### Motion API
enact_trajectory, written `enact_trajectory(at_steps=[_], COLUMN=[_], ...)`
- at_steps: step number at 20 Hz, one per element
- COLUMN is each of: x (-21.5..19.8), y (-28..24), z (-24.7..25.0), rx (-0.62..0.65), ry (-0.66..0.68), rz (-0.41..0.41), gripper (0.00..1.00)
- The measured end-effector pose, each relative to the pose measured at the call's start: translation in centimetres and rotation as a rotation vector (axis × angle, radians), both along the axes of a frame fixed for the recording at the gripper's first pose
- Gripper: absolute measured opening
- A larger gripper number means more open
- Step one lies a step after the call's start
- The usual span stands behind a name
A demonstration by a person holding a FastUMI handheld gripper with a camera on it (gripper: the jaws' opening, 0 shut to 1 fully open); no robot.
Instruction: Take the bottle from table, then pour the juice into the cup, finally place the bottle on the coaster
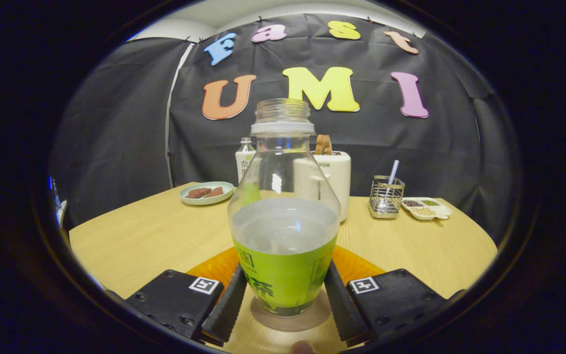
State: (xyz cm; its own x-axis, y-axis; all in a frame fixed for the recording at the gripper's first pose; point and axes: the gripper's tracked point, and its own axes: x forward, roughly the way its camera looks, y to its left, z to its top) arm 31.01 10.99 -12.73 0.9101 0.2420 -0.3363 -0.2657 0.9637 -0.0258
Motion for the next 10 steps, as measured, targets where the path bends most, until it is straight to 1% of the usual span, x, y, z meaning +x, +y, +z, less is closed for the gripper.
enact_trajectory(at_steps=[7, 8, 10], x=[-0.04, 0.04, -0.18], y=[-0.20, -0.20, -0.45], z=[-0.65, -0.66, -0.62], rx=[-0.011, -0.006, 0.008], ry=[0.010, 0.010, 0.007], rz=[-0.008, -0.010, -0.019], gripper=[0.83, 0.86, 0.98])
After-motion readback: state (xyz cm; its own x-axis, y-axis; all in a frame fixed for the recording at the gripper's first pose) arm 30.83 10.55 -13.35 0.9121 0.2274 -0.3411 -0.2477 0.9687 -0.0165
